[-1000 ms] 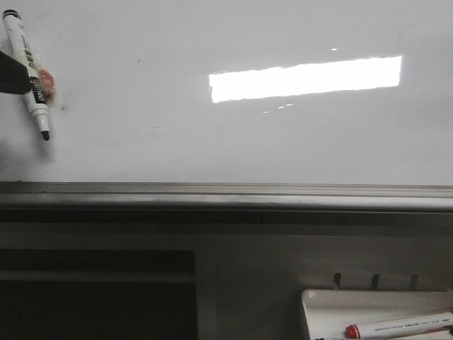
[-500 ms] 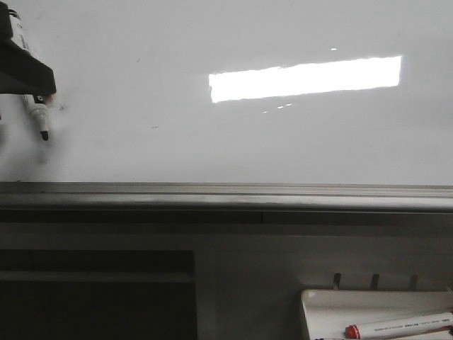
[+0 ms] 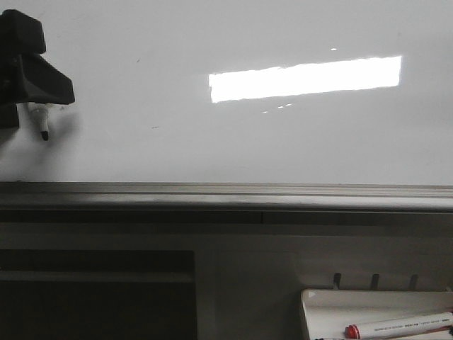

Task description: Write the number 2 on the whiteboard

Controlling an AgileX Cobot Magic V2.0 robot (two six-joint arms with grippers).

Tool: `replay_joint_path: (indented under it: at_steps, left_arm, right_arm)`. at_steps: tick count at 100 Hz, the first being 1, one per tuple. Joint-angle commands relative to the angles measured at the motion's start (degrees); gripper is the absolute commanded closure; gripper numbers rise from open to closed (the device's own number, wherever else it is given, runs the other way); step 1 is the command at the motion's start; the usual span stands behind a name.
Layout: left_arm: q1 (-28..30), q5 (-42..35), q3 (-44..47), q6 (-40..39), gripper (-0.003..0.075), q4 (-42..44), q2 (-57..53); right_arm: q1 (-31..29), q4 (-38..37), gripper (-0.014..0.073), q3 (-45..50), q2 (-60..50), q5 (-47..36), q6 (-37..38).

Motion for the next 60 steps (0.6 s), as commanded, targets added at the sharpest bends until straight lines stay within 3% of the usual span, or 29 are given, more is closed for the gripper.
replay_joint_path:
  at_steps: [1, 28, 35, 52, 60]
  left_arm:
    - [-0.4, -3.9, -2.2, 0.0, 0.0282, 0.6, 0.3]
    - [-0.4, -4.6, -2.4, 0.0, 0.0298, 0.5, 3.3]
    - [-0.4, -4.8, -2.4, 0.0, 0.0377, 0.5, 3.3]
    - [-0.4, -3.5, -2.4, 0.0, 0.0719, 0.6, 3.3]
    - [-0.4, -2.2, -2.4, 0.0, 0.0741, 1.2, 3.3]
  right_arm:
    - [0.0, -0.6, 0.0654, -2.1, 0.9, -5.1, -0.7]
    - [0.0, -0.6, 0.0654, -2.1, 0.9, -5.2, -0.7]
    - [0.0, -0.6, 0.0654, -2.1, 0.9, -5.2, -0.7]
    - [0.0, -0.6, 0.0654, -2.1, 0.9, -5.2, -0.7]
    - [0.0, -0.6, 0.0654, -2.1, 0.9, -4.7, -0.7]
